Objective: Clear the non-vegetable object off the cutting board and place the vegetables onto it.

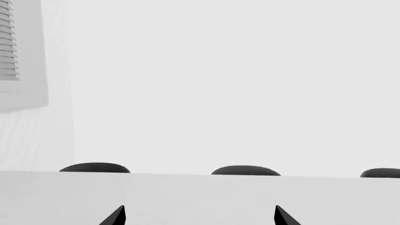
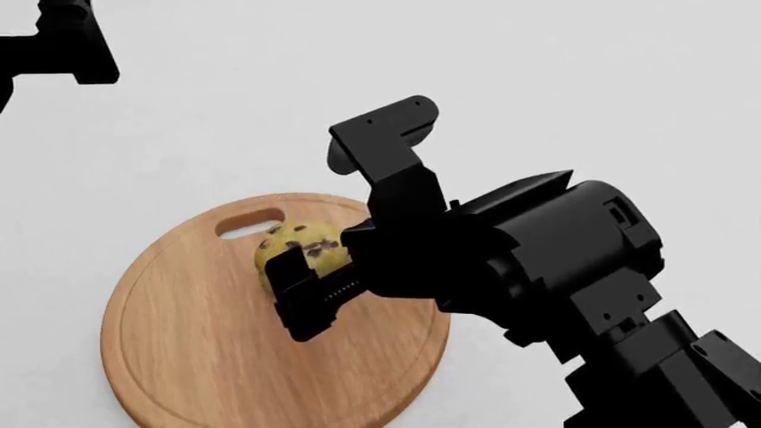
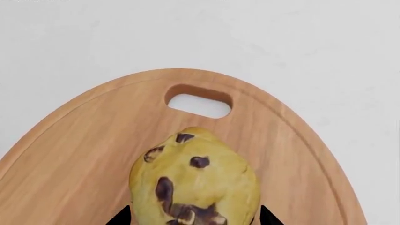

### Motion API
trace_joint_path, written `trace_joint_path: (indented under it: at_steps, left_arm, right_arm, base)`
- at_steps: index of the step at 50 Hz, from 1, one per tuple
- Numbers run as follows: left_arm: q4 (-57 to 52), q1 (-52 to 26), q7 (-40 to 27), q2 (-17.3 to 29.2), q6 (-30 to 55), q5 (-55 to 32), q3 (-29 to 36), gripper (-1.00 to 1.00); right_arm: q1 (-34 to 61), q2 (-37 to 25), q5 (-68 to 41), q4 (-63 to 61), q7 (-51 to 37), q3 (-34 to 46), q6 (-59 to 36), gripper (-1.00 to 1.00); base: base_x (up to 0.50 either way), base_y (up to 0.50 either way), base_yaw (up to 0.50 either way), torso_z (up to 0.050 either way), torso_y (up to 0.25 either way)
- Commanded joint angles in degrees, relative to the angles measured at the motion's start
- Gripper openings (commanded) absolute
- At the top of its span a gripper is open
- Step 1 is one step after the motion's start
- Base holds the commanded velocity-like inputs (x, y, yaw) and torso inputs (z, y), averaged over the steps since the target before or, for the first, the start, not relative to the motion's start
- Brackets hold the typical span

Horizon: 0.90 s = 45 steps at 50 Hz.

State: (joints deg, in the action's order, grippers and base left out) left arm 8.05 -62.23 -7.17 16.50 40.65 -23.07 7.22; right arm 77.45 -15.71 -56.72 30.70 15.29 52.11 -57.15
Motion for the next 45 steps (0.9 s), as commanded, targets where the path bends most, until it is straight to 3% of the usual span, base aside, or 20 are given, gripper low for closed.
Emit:
trace_joint_path:
  at_steps: [1, 28, 45]
  left_arm:
    - [0.22, 0.02, 0.00, 0.09, -0.26, -0.18, 0.07, 1.00]
    - [-0.80, -0.85, -0.49, 0.42, 0.58, -1.12, -0.08, 1.00]
    - [-1.95, -1.23, -0.96, 0.44, 1.58, -2.01, -0.26, 1.00]
  right_arm:
    - [-0.85, -0.36, 0.68, -0.64, -0.13, 1.09, -0.11, -1.00]
    - [2.24, -6.93, -5.64, -12.33, -8.67, -4.20, -8.04, -1.00]
    - [-1.74, -16.04, -15.81, -23.08, -23.45, -14.22, -13.79, -1.00]
  base:
    - [0.00, 0.00, 0.00, 0.000, 0.000]
    - [0.00, 0.00, 0.00, 0.000, 0.000]
    - [0.00, 0.00, 0.00, 0.000, 0.000]
